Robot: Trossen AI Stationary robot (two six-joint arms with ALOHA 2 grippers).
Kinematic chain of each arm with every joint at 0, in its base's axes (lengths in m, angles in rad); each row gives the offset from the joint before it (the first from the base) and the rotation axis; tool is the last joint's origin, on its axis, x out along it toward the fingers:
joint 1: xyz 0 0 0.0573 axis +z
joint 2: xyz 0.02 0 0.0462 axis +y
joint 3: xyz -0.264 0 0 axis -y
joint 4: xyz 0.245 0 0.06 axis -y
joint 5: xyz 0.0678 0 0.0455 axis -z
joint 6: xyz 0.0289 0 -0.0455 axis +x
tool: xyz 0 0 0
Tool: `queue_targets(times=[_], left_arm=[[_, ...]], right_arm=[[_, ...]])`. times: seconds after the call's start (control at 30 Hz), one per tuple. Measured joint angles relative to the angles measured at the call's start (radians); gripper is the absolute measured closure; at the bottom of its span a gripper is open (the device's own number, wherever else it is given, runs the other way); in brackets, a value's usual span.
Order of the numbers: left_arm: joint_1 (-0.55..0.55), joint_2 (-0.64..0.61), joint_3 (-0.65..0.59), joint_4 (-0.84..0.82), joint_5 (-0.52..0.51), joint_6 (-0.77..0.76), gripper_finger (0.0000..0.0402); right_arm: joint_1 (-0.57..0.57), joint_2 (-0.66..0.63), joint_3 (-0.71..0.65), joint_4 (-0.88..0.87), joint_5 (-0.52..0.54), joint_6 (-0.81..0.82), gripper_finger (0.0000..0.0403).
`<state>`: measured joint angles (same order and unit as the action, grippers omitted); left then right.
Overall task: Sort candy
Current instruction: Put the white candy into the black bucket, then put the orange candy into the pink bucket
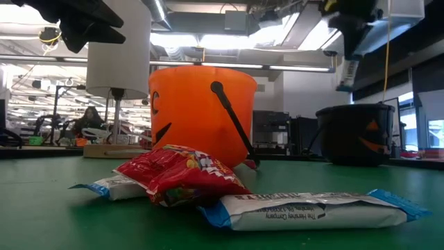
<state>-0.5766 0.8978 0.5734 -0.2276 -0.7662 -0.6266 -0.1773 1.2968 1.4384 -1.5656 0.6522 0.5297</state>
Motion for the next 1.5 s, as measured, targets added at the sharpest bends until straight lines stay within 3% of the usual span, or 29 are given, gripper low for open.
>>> queue_targets(times=[0.13, 0.3, 0.5, 0.63, 0.77, 0.93, 1.1, 1.3, 1.5], left_arm=[[0.000, 0.000, 0.000, -0.001, 0.000, 0.000, 0.0242], [0.000, 0.000, 0.000, -0.001, -0.001, 0.000, 0.0242], [0.000, 0.000, 0.000, -0.001, 0.001, 0.000, 0.0242], [0.000, 0.000, 0.000, -0.006, 0.003, 0.000, 0.0242], [0.000, 0.000, 0.000, -0.008, 0.005, 0.001, 0.0242], [0.000, 0.000, 0.000, -0.009, 0.004, 0.001, 0.0242], [0.000, 0.000, 0.000, -0.009, 0.002, 0.001, 0.0242], [0.000, 0.000, 0.000, -0.003, 0.002, -0.026, 0.0242], [0.000, 0.000, 0.000, 0.004, 0.018, -0.027, 0.0242]], right_arm=[[-0.157, -0.018, 0.000, 0.002, -0.072, -0.082, 0.0401], [-0.268, -0.012, 0.000, 0.008, -0.106, -0.218, 0.0373], [-0.302, -0.010, 0.001, 0.049, -0.157, -0.276, 0.0290], [-0.280, -0.018, 0.001, 0.035, -0.351, -0.272, 0.0250], [-0.130, -0.030, 0.001, 0.010, -0.488, -0.205, 0.0244], [0.218, -0.032, -0.009, 0.006, -0.488, -0.033, 0.0258], [0.550, -0.032, -0.105, 0.103, -0.496, 0.254, 0.0264], [0.825, -0.029, -0.329, 0.359, -0.540, 0.517, 0.0264], [0.959, -0.026, -0.581, 0.684, -0.585, 0.713, 0.0265]])
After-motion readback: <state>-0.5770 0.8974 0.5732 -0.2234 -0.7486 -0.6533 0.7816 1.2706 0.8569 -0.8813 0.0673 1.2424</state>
